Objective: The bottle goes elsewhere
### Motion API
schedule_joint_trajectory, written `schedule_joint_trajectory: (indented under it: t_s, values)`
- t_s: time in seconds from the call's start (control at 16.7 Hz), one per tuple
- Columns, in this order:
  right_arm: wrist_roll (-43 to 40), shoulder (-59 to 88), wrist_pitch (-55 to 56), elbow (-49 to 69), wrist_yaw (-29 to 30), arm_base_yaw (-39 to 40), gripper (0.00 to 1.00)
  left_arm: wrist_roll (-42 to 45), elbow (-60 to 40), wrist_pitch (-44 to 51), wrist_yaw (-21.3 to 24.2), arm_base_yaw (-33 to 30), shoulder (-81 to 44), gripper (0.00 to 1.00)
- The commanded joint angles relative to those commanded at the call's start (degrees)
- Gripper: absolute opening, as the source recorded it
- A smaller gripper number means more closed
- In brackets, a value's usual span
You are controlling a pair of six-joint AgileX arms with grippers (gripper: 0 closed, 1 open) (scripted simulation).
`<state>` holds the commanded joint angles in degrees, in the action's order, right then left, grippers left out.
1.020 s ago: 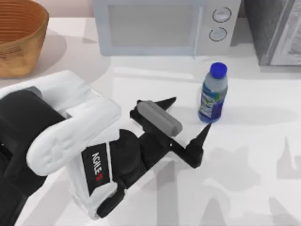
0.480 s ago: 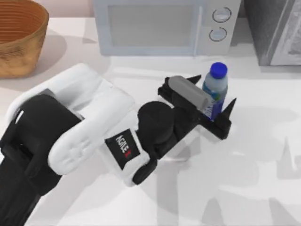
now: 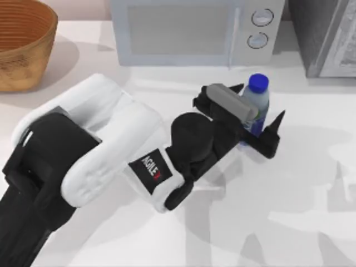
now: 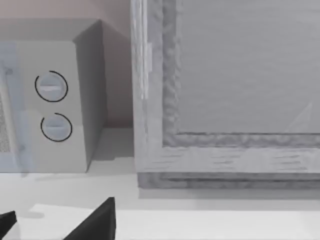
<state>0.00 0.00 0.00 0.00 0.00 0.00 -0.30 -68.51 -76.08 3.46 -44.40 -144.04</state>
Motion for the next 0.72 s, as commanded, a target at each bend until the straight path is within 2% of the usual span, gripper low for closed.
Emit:
schedule_joint_trajectory:
  t_s: [0.72]
  values:
    - [0.0, 0.0, 0.0, 0.0, 0.0, 0.0, 1.0, 0.0, 0.0, 0.0, 0.0, 0.0, 0.0, 0.02]
